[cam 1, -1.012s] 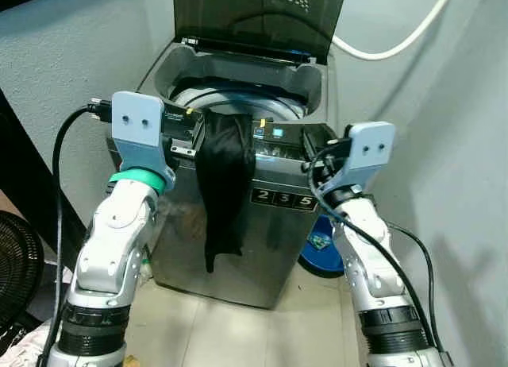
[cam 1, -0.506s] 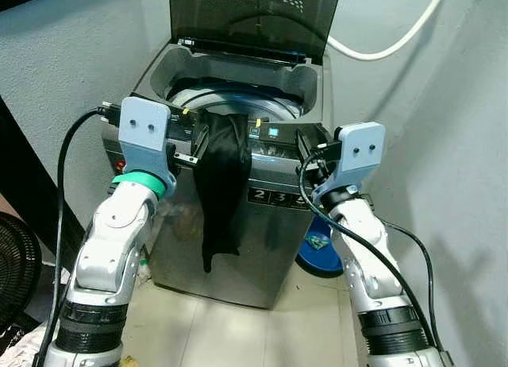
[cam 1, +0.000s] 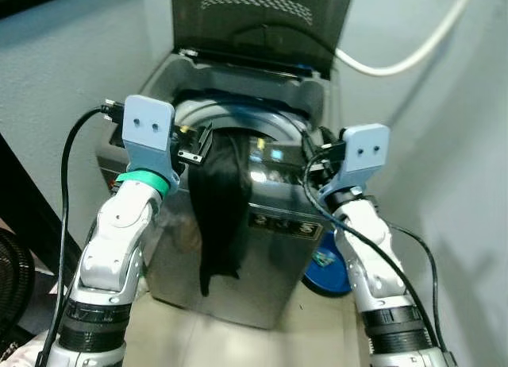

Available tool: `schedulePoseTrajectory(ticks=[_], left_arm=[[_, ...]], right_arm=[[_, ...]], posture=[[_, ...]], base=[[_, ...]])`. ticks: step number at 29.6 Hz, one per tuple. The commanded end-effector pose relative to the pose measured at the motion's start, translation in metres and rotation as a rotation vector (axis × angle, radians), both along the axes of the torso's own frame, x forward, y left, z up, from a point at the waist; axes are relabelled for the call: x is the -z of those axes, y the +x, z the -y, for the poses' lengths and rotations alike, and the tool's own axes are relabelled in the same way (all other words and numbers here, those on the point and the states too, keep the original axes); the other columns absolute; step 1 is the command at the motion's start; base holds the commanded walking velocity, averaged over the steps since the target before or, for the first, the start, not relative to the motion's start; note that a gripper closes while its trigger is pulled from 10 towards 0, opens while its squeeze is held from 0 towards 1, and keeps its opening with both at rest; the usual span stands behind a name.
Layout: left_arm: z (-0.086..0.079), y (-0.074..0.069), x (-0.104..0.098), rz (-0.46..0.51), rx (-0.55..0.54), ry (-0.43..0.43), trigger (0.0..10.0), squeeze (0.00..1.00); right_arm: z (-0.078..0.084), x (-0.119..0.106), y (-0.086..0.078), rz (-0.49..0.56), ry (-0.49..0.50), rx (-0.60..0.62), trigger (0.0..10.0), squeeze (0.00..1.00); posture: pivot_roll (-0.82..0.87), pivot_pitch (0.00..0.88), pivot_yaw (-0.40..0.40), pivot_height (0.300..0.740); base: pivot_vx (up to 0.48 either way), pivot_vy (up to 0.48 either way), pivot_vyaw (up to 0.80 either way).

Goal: Clothes washing

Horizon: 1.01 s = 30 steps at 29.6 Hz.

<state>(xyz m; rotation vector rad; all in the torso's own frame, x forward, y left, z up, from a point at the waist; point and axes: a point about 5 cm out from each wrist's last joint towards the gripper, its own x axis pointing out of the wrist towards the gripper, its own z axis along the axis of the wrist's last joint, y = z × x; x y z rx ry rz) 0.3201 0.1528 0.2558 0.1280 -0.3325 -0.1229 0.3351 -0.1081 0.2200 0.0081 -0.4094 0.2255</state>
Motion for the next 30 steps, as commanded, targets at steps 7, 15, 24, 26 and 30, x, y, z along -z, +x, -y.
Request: schedulePoseTrajectory(ticks=[7, 15, 24, 26, 30], left_arm=[[0.0032, -0.0002, 0.0008, -0.005, 0.017, 0.002, 10.0, 0.00], [0.0031, 0.0004, 0.0022, -0.014, 0.017, -0.010, 10.0, 0.00], [0.0021, 0.0004, 0.0022, -0.018, 0.011, -0.020, 10.0, 0.00], [0.0019, 0.0001, 0.0023, -0.017, 0.010, -0.020, 10.0, 0.00], [0.0016, 0.0011, 0.0033, -0.024, 0.005, -0.015, 10.0, 0.00]], right_arm=[[-0.0016, 0.0021, 0.0002, -0.003, -0.002, -0.003, 10.0, 0.00], [-0.0005, 0.0028, 0.0001, -0.005, -0.001, 0.002, 10.0, 0.00], [-0.0003, 0.0030, -0.0001, -0.003, -0.001, 0.002, 10.0, 0.00], [-0.0005, 0.0030, -0.0002, -0.003, -0.001, 0.001, 10.0, 0.00], [-0.0006, 0.0034, -0.0004, -0.004, -0.001, 0.001, 10.0, 0.00]], posture=[[0.15, 0.000, -0.003, 0.740], [0.15, 0.000, -0.003, 0.740], [0.15, 0.000, -0.005, 0.740], [0.15, 0.000, -0.004, 0.740], [0.15, 0.000, -0.003, 0.740]], base=[[0.110, 0.000, 0.00], [0.000, 0.060, 0.00], [0.000, 0.480, 0.00], [0.000, 0.480, 0.00], [0.000, 0.480, 0.00]])
